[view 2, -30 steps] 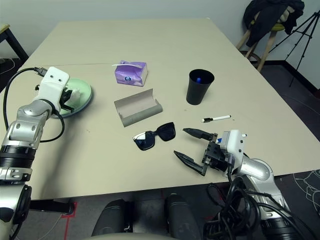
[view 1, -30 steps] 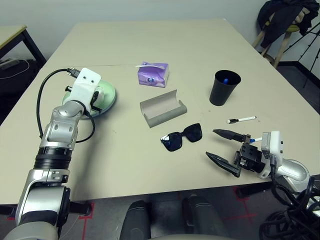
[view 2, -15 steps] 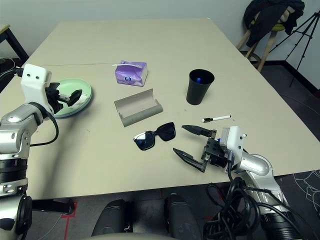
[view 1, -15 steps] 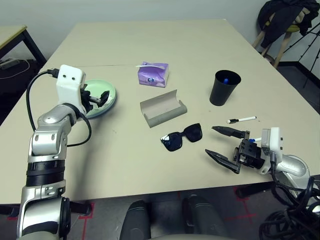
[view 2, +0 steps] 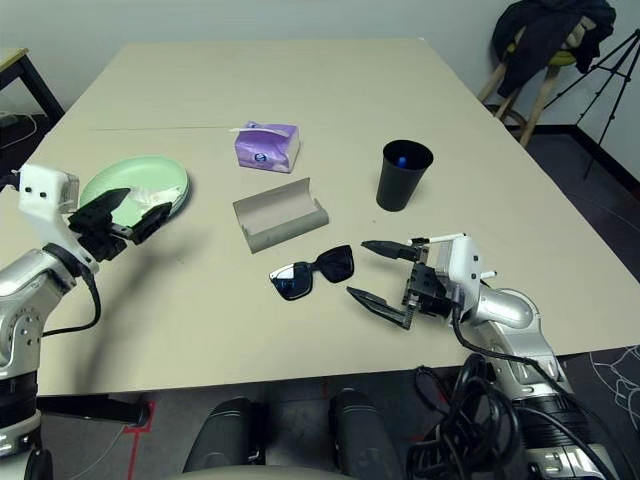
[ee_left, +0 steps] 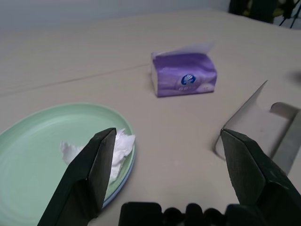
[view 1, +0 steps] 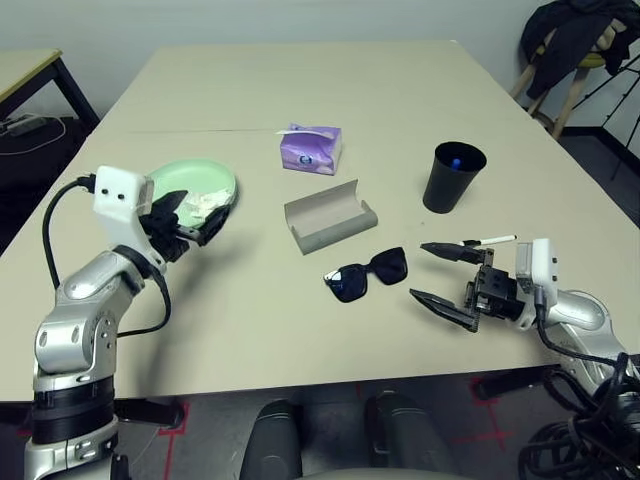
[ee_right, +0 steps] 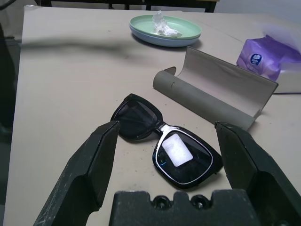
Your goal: Organize and tidy the items on the table.
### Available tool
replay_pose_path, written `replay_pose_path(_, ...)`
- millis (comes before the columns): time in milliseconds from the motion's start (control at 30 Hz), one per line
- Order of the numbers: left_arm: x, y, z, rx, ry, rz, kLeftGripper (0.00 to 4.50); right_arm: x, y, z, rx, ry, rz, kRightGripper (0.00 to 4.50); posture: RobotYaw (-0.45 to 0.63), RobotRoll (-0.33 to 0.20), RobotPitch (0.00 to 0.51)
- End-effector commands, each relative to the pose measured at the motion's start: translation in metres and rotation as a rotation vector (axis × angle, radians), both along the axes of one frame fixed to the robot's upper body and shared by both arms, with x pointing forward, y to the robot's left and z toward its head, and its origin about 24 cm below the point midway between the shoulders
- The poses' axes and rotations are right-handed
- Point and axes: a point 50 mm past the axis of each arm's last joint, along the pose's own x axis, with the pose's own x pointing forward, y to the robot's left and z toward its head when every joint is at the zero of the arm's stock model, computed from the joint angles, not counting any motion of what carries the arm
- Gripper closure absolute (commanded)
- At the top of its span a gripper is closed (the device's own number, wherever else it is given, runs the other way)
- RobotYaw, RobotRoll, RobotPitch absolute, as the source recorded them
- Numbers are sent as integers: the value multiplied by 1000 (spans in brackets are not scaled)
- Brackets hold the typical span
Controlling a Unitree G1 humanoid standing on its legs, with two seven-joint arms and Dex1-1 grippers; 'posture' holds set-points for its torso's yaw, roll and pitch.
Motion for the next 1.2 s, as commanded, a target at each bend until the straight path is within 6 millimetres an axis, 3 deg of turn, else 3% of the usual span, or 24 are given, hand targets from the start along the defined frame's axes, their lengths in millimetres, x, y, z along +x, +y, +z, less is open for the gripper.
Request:
replay_pose_path(33, -7, -12, 1, -10, -30, -86, 17, 2, -2, 0, -22, -11, 11, 0, 87, 0, 56)
replay_pose_path(433, -21, -32, 1, 6, -20, -329, 17, 9, -7, 5, -46, -22, 21, 0, 101, 0, 51)
replay_pose_path(1200, -52, -14, -14, 144, 52, -608, 17, 11, -13, 9, -72, -25, 32, 0, 109, 0, 67)
